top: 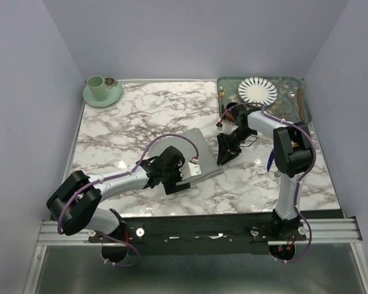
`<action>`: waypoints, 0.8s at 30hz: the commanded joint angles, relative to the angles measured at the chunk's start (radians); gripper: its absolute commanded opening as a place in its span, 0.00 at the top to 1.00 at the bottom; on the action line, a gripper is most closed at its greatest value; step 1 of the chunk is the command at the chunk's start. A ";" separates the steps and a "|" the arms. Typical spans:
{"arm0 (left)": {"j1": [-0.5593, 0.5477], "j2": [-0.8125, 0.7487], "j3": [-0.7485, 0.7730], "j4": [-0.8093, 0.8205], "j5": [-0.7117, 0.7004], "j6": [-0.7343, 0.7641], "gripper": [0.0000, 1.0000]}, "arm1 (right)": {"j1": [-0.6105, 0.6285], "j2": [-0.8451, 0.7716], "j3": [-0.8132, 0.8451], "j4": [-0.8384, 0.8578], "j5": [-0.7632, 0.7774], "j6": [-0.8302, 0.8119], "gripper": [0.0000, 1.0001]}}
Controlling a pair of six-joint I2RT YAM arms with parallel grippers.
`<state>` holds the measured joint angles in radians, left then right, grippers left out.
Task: Fold the napkin into a case and place the utensils inside
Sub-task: Smooth out the lower triangle-folded napkin at the center of the board.
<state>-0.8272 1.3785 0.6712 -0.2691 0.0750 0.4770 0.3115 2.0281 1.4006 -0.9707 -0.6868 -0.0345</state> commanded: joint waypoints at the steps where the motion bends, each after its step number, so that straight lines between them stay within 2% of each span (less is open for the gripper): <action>1: -0.012 0.034 -0.030 -0.016 -0.004 -0.011 0.01 | 0.014 0.032 -0.008 -0.020 -0.028 -0.008 0.65; 7: -0.012 0.031 -0.035 -0.012 -0.001 -0.014 0.01 | 0.018 0.047 -0.003 -0.023 -0.025 -0.008 0.67; 11: -0.012 0.031 -0.038 -0.009 0.000 -0.015 0.01 | 0.021 0.043 -0.002 -0.028 -0.023 -0.008 0.71; 14: -0.012 0.031 -0.041 -0.007 0.000 -0.020 0.01 | 0.020 0.032 0.004 -0.040 -0.016 -0.015 0.90; 15: -0.012 0.030 -0.044 -0.007 -0.003 -0.021 0.01 | 0.020 0.029 0.018 -0.058 -0.019 -0.018 0.99; 24: -0.012 0.025 -0.064 -0.007 -0.009 -0.034 0.03 | 0.018 -0.022 0.075 -0.164 -0.022 -0.048 0.99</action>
<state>-0.8272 1.3766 0.6571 -0.2375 0.0753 0.4557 0.3218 2.0495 1.4528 -1.0580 -0.6975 -0.0578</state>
